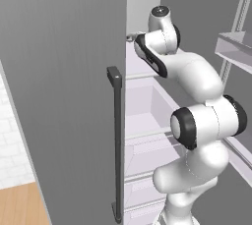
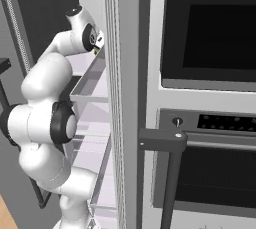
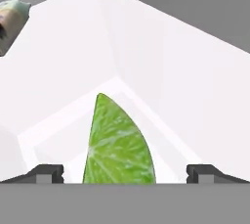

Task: Grab a lemon wedge from the fridge and one ice cube from the ice bowl, and put them in the glass of lemonade.

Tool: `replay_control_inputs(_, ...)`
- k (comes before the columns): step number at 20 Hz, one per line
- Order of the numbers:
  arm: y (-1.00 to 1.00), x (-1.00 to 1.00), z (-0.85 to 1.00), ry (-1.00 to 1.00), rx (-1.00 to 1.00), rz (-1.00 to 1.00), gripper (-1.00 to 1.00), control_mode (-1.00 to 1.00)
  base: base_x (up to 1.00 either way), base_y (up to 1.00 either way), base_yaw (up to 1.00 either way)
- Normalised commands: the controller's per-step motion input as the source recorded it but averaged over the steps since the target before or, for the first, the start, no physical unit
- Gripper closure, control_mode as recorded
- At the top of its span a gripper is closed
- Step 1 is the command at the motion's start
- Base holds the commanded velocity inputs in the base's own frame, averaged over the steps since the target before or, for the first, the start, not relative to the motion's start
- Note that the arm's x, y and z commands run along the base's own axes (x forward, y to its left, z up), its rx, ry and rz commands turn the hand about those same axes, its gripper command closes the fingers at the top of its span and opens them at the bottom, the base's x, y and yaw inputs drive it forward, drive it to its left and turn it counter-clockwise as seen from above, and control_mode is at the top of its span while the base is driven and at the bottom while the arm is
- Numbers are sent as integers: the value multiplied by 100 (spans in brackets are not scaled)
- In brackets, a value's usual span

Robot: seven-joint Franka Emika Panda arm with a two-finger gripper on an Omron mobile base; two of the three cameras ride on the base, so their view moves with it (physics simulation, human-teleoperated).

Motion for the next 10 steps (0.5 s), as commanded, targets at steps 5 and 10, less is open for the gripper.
replay_control_inputs(5,-19,0,-17,0,0,-1,-100,-100,0,0,0)
replay_control_inputs(10,0,1,-11,0,0,0,-100,-100,0,0,0)
